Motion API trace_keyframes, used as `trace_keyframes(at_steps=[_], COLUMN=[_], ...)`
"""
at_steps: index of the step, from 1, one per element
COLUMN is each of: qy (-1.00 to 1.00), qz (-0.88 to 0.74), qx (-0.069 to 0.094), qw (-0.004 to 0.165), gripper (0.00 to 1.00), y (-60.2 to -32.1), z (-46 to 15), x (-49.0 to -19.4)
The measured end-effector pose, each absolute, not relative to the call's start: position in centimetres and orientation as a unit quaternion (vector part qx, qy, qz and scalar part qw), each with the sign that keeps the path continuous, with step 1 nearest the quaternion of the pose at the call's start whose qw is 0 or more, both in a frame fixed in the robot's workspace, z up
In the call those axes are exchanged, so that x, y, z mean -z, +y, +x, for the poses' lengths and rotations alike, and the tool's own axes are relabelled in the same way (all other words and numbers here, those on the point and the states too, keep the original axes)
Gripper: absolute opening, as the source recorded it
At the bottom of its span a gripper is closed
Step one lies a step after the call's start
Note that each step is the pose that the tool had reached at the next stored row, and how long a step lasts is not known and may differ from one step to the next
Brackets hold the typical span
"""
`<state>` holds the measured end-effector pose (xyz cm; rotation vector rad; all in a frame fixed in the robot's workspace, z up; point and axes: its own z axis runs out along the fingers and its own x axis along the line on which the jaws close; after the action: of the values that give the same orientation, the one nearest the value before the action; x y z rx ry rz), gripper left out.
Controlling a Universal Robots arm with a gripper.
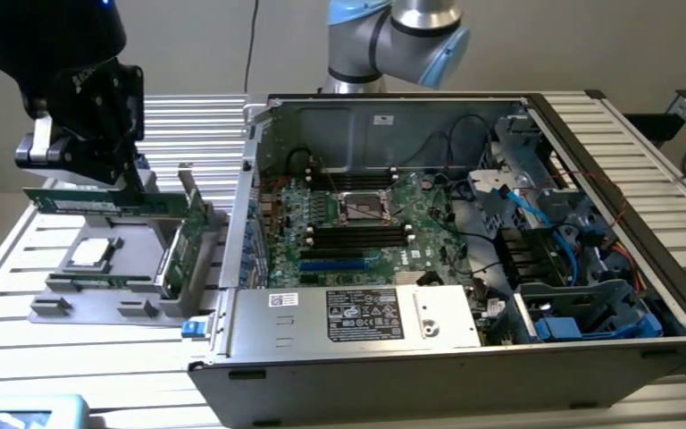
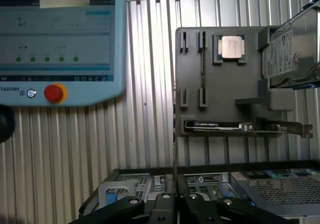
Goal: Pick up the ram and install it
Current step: 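Pick up the ram and move it above insertion slot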
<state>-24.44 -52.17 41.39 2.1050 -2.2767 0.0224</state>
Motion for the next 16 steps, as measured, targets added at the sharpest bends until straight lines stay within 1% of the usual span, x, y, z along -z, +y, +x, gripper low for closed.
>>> trace_keyframes(at_steps=[4,16], qy=[-0.733,-0.726], qz=[0.680,0.687], qx=[-0.005,-0.005], qw=[0.023,0.023], gripper=[0.13,0.13], y=[-52.2,-52.2], z=[-22.8,-18.0], x=[-41.4,-41.3])
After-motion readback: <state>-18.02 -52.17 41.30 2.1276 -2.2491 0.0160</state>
